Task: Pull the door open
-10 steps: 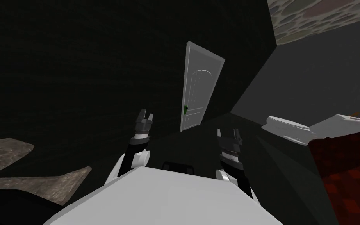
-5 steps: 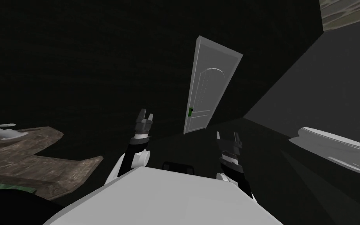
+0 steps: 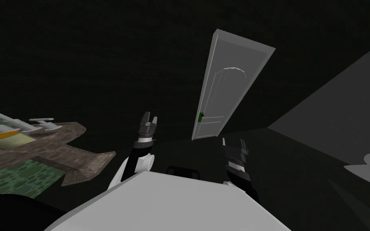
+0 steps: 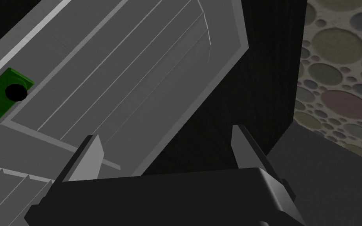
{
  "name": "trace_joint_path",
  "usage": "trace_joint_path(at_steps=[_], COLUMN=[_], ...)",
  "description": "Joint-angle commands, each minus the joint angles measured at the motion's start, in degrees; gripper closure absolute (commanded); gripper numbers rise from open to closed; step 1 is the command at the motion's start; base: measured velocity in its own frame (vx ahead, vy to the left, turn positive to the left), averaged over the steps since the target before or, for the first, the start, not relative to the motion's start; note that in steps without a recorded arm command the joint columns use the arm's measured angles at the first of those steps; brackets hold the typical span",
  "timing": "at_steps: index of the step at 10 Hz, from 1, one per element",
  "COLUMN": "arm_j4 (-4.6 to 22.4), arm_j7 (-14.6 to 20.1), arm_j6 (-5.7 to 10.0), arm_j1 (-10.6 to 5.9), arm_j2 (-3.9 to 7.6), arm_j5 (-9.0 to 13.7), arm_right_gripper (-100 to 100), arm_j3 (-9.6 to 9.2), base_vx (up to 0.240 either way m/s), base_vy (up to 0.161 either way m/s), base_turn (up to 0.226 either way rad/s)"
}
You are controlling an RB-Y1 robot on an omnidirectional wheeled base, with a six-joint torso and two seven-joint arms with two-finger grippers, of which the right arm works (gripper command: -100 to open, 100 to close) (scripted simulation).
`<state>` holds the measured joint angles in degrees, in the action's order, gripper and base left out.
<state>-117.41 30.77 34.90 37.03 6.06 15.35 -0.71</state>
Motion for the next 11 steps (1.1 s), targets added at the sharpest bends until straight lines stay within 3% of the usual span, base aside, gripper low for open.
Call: trace_joint_path(at_steps=[1,5,11], arm_j4=[0.8,3.0,5.5], arm_j7=[1.6,6.9,12.9], arm_j6=[0.34,0.64,0.98], arm_j1=[0.52,2.22,4.19], arm_j2=[0.14,0.66,1.16], arm_j5=[1.0,4.5,8.7], arm_right_gripper=[-100,-100,-100], arm_j3=[-0.31,-1.00,-1.81], base_vx=[0.116,0.127,0.090], base_vy=[-0.064,-0.082,-0.077], base_turn=[0.206,0.282,0.218])
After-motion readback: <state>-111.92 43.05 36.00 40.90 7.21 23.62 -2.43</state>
